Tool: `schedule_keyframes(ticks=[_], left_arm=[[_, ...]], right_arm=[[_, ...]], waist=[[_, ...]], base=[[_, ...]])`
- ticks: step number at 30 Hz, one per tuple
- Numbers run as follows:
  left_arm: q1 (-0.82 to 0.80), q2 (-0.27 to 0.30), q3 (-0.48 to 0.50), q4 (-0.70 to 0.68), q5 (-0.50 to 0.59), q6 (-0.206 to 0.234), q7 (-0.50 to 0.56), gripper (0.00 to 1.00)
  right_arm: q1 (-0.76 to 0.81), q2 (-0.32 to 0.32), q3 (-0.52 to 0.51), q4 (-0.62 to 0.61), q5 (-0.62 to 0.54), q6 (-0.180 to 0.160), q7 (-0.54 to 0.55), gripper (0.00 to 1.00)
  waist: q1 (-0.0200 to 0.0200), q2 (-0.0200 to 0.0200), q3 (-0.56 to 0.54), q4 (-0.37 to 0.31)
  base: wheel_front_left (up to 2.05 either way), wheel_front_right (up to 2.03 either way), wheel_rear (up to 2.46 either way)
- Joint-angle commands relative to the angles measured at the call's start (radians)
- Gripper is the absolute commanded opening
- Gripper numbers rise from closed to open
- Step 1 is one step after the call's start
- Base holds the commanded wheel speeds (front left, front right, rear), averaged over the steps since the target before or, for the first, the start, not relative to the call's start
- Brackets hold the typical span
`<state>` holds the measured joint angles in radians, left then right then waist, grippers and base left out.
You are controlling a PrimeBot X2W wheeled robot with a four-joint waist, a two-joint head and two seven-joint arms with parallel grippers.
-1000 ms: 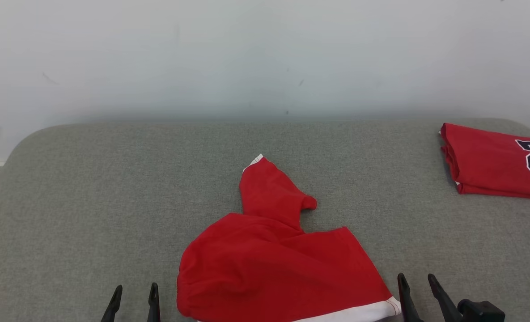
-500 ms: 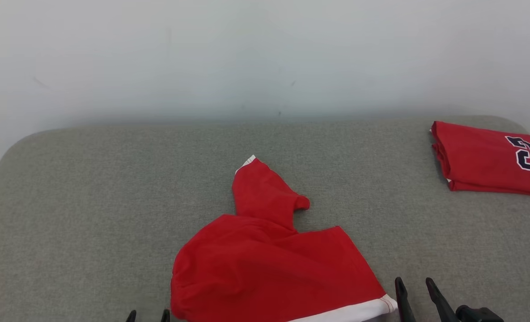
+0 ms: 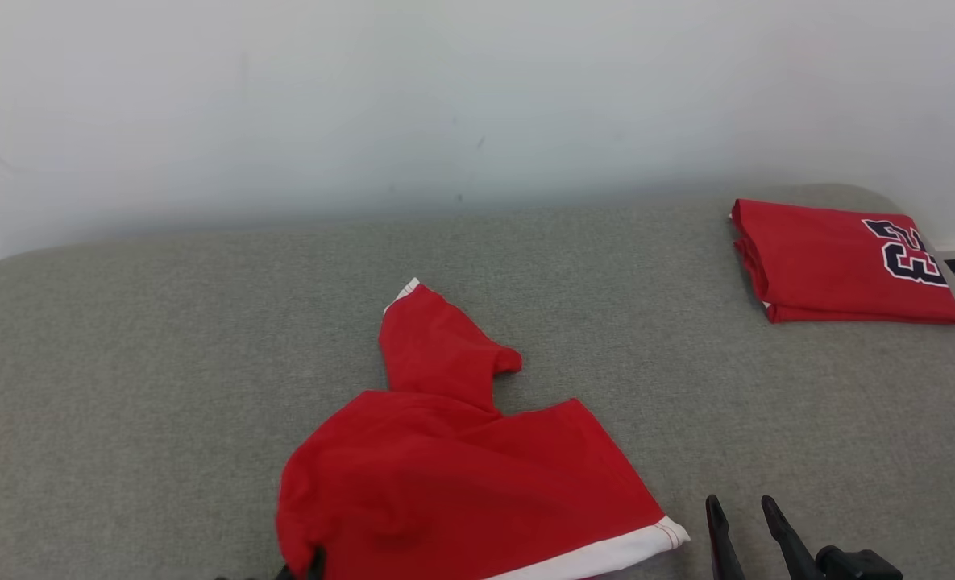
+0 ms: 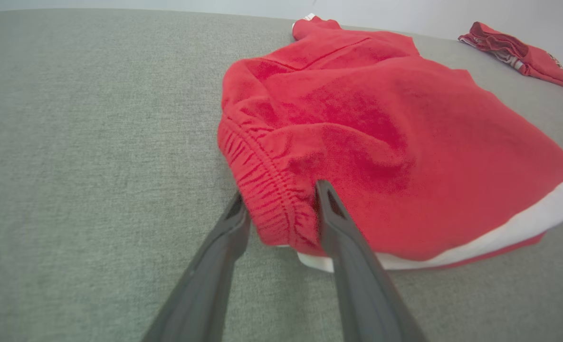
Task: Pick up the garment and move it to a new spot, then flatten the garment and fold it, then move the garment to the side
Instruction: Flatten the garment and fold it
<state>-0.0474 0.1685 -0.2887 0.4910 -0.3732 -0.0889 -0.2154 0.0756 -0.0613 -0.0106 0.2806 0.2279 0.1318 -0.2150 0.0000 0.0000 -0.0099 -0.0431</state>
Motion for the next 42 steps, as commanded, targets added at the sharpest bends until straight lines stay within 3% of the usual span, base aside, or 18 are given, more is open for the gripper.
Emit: schedule_keyframes(ticks=[1,19,20,21,22,31,42], left_arm=[[-0.025,0.004,-0.004,0.006,-0.007,-0.007,-0.008,0.00],[-0.270,0.021,-0.060,0.208,-0.028,-0.039,-0.030,0.00],[-0.278,0.021,-0.066,0.224,-0.023,-0.040,-0.032,0.04],[-0.286,0.020,-0.069,0.237,-0.023,-0.041,-0.036,0.36],[-0.292,0.019,-0.072,0.249,-0.024,-0.041,-0.040,1.00],[-0.229,0.007,-0.094,0.250,-0.039,-0.041,-0.050,1.00],[-0.009,0.082,-0.035,-0.039,-0.039,-0.001,-0.050,1.00]], right_arm=[[-0.010,0.004,0.003,-0.003,-0.007,-0.003,-0.005,1.00],[-0.030,0.005,0.014,0.022,-0.008,-0.003,-0.016,1.00],[-0.028,0.006,0.013,0.024,-0.008,-0.003,-0.016,1.00],[-0.026,0.006,0.011,0.027,-0.008,-0.003,-0.017,1.00],[-0.024,0.006,0.009,0.030,-0.007,-0.003,-0.019,1.00],[-0.014,0.008,0.008,0.045,0.004,-0.003,-0.027,1.00],[0.008,0.011,0.002,0.056,0.016,-0.003,-0.040,1.00]], waist=[[0.0000,0.0000,0.004,-0.011],[0.0000,0.0000,0.019,-0.068],[0.0000,0.0000,0.017,-0.067],[0.0000,0.0000,0.015,-0.064],[0.0000,0.0000,0.013,-0.061],[0.0000,0.0000,-0.007,-0.013],[0.0000,0.0000,-0.024,0.032]], base=[[0.00,0.00,0.00],[0.00,0.00,0.00],[0.00,0.00,0.00],[0.00,0.00,0.00],[0.00,0.00,0.00],[0.00,0.00,0.00],[0.00,0.00,0.00]])
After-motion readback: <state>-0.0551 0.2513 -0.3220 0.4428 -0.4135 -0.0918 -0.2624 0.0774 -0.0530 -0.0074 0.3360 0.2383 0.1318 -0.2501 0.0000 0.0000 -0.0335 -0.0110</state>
